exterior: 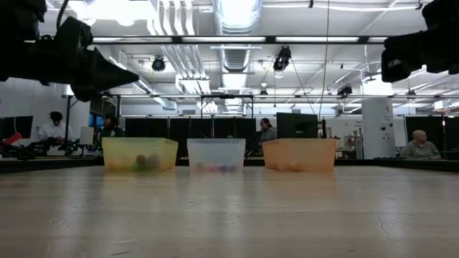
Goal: Pick & Place Markers
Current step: Return to Home Position
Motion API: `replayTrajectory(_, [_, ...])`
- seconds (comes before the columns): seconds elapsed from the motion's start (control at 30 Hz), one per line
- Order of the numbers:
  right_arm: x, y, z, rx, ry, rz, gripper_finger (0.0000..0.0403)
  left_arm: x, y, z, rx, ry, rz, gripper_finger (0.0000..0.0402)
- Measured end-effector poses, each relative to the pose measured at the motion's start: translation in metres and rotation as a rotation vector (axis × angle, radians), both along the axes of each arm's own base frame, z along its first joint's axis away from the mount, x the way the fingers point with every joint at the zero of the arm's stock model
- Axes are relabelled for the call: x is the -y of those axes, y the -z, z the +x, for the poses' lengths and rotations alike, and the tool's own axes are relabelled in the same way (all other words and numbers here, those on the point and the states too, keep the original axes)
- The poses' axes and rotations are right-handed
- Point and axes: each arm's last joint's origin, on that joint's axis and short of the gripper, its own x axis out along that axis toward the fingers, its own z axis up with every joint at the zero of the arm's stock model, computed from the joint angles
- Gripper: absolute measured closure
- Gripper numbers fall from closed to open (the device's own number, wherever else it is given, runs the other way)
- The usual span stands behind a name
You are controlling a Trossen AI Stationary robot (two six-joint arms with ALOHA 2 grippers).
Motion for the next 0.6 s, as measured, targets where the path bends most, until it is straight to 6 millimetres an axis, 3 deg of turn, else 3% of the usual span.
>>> replayTrajectory(0.27, [0.001, 0.004, 0.001, -0.072, 0.031, 0.136, 0.0394, -0.002, -0.008, -0.009, 0.059, -0.028, -0.016, 0.0401])
replayTrajectory(0.6, [0.001, 0.005, 0.002, -0.089, 0.031, 0.159, 0.0394, -0.003, 0.011, -0.015, -0.143, -0.016, -0.002, 0.0401])
